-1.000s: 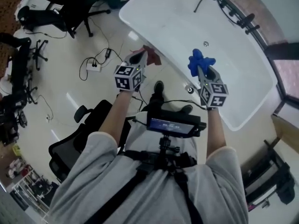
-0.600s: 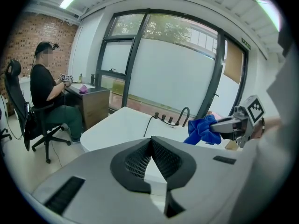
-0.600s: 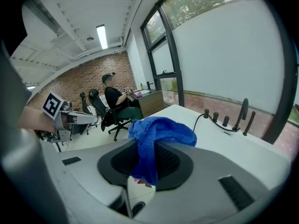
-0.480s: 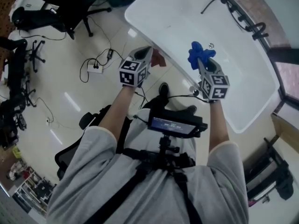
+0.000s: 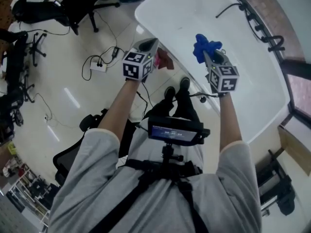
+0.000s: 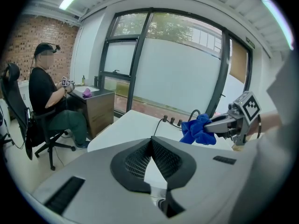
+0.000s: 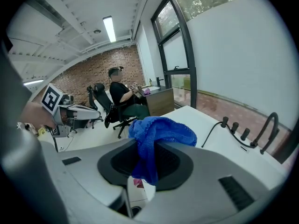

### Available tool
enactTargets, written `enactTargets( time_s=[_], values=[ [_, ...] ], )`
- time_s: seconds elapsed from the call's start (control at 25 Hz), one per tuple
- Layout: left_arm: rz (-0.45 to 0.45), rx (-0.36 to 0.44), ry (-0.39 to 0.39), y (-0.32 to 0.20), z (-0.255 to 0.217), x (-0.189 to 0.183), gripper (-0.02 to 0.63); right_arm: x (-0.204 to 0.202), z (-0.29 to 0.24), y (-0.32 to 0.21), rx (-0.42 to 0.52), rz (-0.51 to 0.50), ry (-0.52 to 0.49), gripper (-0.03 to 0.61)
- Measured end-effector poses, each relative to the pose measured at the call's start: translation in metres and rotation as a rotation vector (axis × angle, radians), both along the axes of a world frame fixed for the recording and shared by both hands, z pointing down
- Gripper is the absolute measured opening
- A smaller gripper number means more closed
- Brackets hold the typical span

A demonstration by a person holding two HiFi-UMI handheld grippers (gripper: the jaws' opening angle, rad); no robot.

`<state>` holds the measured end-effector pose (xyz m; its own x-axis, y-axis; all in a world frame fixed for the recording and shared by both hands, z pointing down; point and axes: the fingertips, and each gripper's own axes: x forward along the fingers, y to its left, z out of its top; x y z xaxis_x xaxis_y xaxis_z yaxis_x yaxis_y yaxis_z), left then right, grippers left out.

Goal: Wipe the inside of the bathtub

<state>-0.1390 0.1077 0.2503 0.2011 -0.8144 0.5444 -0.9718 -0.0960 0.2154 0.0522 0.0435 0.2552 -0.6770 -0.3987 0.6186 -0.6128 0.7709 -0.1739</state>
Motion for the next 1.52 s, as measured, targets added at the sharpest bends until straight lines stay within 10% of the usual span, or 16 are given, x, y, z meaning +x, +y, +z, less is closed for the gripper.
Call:
enactTargets(
  time_s=[0.52, 1.52],
  values=[
    [-0.087, -0.045, -0.068, -0.042, 0.026, -0.019, 0.002, -0.044, 0.07, -0.054, -0.082, -0.132, -0.029, 0.094],
    [0.163, -0.185, -0.094, -0.161, 0.225, -0.073, 0.002, -0.163, 0.349, -0.08, -0.312, -0.276, 0.053, 0.092]
  ],
)
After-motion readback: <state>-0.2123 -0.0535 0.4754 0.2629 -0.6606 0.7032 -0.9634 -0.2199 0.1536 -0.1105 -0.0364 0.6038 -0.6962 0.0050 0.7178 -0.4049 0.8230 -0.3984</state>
